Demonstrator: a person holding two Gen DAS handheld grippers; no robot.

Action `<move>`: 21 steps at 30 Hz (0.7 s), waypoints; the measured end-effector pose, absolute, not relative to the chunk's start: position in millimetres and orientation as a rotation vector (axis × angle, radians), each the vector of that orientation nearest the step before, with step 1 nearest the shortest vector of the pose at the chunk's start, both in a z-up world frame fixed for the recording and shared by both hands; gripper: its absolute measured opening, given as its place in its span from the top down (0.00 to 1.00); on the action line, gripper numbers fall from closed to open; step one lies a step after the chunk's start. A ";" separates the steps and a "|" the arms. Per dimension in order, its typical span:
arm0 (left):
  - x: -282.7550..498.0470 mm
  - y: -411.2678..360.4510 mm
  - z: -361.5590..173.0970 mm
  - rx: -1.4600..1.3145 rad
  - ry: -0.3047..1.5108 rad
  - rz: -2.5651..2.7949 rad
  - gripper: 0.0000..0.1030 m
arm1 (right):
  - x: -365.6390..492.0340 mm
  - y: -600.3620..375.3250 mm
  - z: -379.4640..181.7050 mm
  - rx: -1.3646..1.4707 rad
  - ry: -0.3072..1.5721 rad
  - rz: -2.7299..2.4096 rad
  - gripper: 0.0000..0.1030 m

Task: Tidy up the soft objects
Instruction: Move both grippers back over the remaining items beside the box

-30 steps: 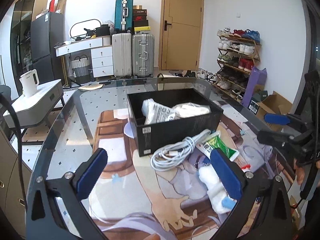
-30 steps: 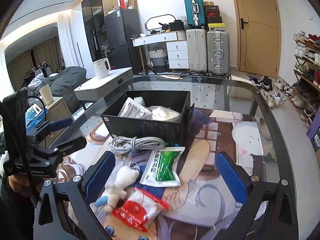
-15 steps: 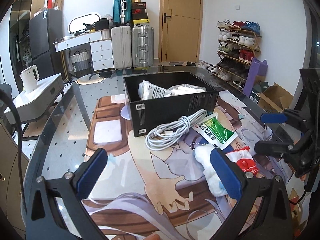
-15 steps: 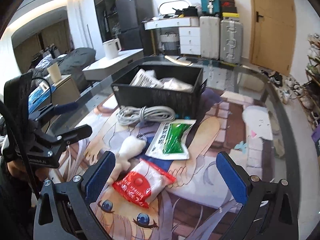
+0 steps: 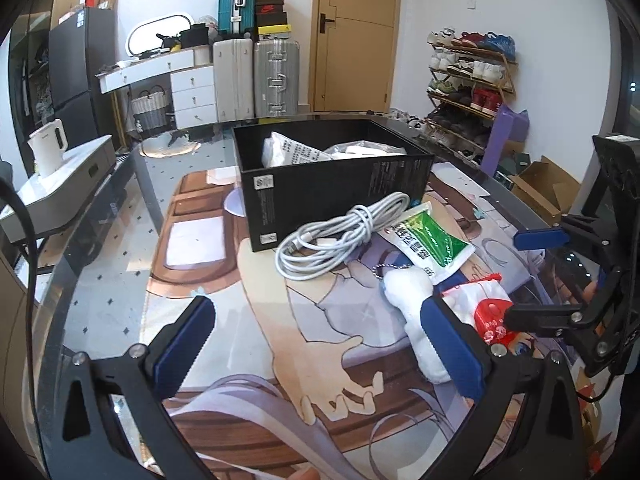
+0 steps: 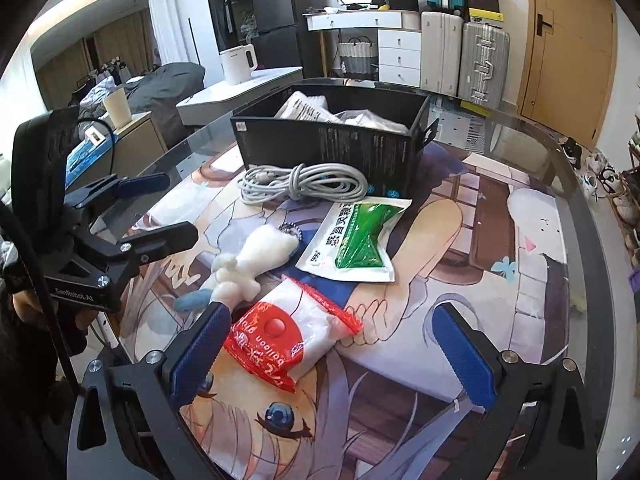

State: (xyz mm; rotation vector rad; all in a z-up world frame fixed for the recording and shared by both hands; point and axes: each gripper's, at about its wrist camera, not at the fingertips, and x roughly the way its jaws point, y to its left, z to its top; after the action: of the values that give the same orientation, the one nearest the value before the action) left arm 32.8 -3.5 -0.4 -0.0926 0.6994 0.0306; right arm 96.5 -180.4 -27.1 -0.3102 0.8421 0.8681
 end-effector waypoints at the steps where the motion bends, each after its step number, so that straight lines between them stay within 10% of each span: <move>1: 33.3 -2.7 -1.1 -0.098 0.702 0.027 0.00 | 95.7 -179.7 -28.5 -0.316 0.845 0.869 0.01; 21: 28.8 -1.3 -4.1 -0.124 0.703 -0.001 0.00 | 87.0 -173.9 -46.3 -0.386 0.897 0.939 0.01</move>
State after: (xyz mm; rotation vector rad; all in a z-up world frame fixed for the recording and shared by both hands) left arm 28.8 -1.3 -4.1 -0.1237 0.7032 -0.0005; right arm 87.0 -173.9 -46.3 -0.3864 0.8968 0.9392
